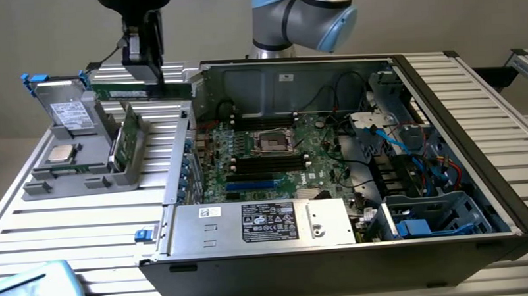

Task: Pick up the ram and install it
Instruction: 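Pick up the ram and move it above insertion slot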

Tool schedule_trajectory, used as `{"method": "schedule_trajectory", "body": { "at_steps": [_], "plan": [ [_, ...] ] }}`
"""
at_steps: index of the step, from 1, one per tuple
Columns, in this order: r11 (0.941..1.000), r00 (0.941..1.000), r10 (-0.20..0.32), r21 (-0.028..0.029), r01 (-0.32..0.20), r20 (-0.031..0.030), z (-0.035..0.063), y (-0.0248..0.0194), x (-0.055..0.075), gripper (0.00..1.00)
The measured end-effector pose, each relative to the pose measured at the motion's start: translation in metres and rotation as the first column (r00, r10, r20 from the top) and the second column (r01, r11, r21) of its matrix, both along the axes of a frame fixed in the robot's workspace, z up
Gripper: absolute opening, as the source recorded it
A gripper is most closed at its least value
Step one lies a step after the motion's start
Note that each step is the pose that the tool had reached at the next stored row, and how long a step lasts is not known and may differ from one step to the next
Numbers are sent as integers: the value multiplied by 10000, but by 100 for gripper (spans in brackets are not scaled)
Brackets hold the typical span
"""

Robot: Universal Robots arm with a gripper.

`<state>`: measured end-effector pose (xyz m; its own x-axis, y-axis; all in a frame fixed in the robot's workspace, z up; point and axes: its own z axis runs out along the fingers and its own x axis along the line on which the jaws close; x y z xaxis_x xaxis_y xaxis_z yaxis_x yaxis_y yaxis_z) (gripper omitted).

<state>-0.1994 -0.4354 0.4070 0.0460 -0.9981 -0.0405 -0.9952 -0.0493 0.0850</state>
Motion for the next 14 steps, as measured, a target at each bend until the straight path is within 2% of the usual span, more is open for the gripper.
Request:
{"method": "schedule_trajectory", "body": {
  "at_steps": [14],
  "plan": [
    [10000,10000,52,44,-52,-5,1,0,638,14]
  ]
}}
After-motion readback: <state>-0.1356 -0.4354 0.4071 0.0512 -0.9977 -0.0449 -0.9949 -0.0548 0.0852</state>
